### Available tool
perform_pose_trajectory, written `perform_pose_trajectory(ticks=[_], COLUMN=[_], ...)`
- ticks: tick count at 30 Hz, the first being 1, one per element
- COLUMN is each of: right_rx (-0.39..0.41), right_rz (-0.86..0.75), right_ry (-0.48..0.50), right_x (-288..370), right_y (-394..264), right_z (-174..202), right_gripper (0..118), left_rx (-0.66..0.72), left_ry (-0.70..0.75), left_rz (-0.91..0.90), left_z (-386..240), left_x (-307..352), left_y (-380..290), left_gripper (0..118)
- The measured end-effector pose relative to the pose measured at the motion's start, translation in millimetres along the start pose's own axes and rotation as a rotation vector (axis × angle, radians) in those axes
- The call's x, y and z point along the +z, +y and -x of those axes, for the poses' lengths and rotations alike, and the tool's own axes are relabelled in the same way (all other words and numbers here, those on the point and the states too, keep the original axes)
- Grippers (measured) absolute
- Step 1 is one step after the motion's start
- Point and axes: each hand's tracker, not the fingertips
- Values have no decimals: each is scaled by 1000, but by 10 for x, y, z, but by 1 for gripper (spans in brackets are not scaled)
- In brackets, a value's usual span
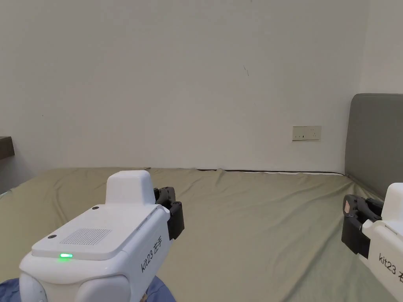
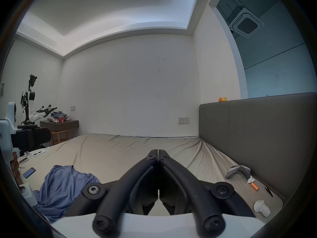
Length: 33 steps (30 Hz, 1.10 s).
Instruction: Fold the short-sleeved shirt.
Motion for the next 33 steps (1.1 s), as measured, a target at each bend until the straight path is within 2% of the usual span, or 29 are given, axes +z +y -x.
perform_pose_trajectory(ticks=[5,8,13,15,19,20,21,23,24,25,26,27,29,33], right_rx=[-6,-18,3,-14,4,7,8,8,9,7,5,0,-7,23], right_rz=[-5,-6,-12,-3,16,19,22,30,40,49,55,64,81,117], right_ry=[29,145,385,472,577,579,586,591,594,595,597,599,596,555], right_x=[-55,-147,-272,-270,-272,-282,-298,-361,-415,-481,-542,-624,-799,-1197], right_y=[14,25,25,-20,-121,-140,-163,-197,-214,-236,-254,-278,-332,-546], right_z=[241,599,1518,1848,2360,2426,2478,2545,2565,2567,2565,2562,2569,2674], right_gripper=[0,0,0,0,0,0,0,0,0,0,0,0,0,0], left_rx=[33,23,29,49,58,65,68,67,67,70,77,67,79,143], left_ry=[99,166,442,534,676,692,690,685,678,667,648,648,544,386], left_rz=[-12,3,-5,4,27,34,42,59,76,114,151,130,203,427], left_z=[209,494,1137,1376,1715,1767,1820,1907,1954,2009,2056,2088,2137,2436], left_x=[121,364,1033,1314,1687,1716,1714,1650,1578,1459,1352,1189,733,-404], left_y=[-13,-17,-17,-36,-139,-161,-186,-232,-261,-294,-325,-384,-505,-873], left_gripper=[0,0,0,0,0,9,9,19,42,72,113,116,118,118])
